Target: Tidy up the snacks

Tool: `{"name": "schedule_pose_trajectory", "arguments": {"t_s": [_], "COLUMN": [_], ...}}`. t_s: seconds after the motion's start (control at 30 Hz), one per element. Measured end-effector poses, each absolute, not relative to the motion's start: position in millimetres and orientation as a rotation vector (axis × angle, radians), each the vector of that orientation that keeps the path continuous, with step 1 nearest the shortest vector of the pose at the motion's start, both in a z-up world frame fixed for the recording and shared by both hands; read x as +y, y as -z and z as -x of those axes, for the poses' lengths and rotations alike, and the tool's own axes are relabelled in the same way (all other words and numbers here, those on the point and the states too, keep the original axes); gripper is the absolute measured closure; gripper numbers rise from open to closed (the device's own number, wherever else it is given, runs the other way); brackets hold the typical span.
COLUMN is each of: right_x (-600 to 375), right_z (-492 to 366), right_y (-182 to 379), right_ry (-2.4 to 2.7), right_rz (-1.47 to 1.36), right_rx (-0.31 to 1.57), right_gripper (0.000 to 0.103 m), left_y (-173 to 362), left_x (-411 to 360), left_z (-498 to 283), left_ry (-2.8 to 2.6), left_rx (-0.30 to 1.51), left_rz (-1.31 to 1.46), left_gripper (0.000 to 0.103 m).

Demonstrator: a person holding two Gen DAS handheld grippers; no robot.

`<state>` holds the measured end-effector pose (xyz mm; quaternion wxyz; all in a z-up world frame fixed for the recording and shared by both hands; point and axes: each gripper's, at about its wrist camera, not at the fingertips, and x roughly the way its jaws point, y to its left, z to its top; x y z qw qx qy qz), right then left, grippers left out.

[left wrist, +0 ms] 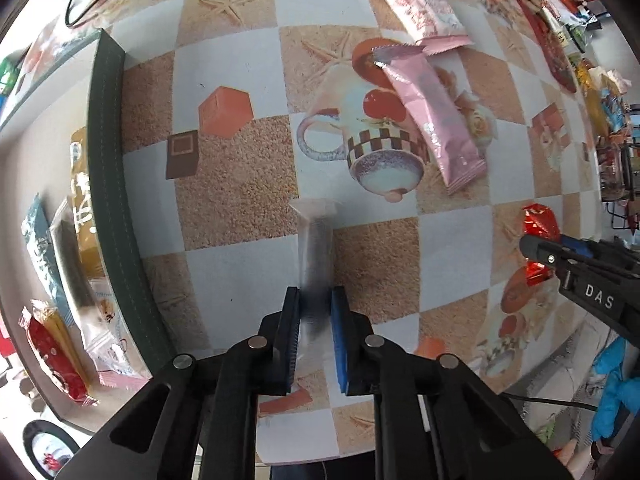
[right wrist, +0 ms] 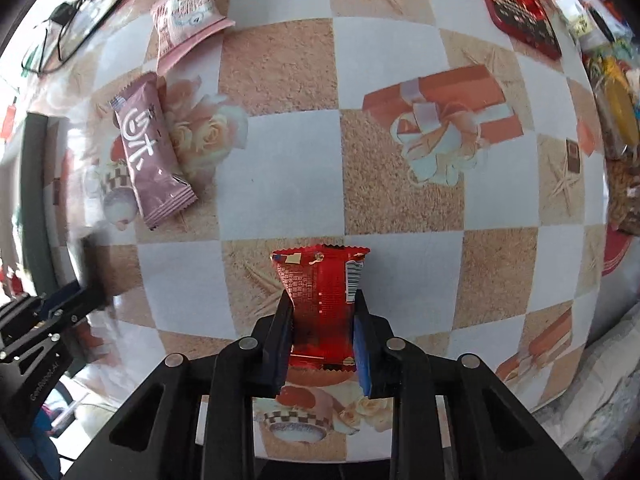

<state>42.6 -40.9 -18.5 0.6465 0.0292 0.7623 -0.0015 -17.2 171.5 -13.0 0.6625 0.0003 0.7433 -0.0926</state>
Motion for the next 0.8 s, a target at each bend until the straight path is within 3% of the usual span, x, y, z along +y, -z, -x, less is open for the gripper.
{"name": "schedule_pose_trajectory", "arguments": {"t_s": [0.47, 0.5, 0.57, 0.6, 0.63, 0.8], "right_x": [-28, -28, -26, -28, -31, -38], "right_z": [-48, -49, -49, -47, -44, -35], "right_y": [-24, -25, -29, -30, -35, -39], "right_ry": [-0.05, -0.048, -0.048, -0.048, -0.051, -0.06], "right_rz": [-0.151, -0.155, -0.164, -0.167, -0.168, -0.159], "right_rx": [1.676, 1.674, 1.672, 1.671, 1.67, 1.669], "right_gripper": [0.075, 0.075, 0.075, 0.075, 0.075, 0.075], "left_y": [-27, -29, -23, -18, -16, 0], "left_x": [203, 209, 212, 210, 206, 186], "left_z": [18, 15, 11, 12, 7, 0], "left_ry": [0.261, 0.239, 0.216, 0.202, 0.186, 0.178], "left_rx": [1.571, 1.576, 1.605, 1.614, 1.618, 1.639], "left_rz": [0.081, 0.086, 0.11, 0.12, 0.125, 0.062], "left_gripper": [0.09, 0.087, 0.07, 0.054, 0.047, 0.038]}}
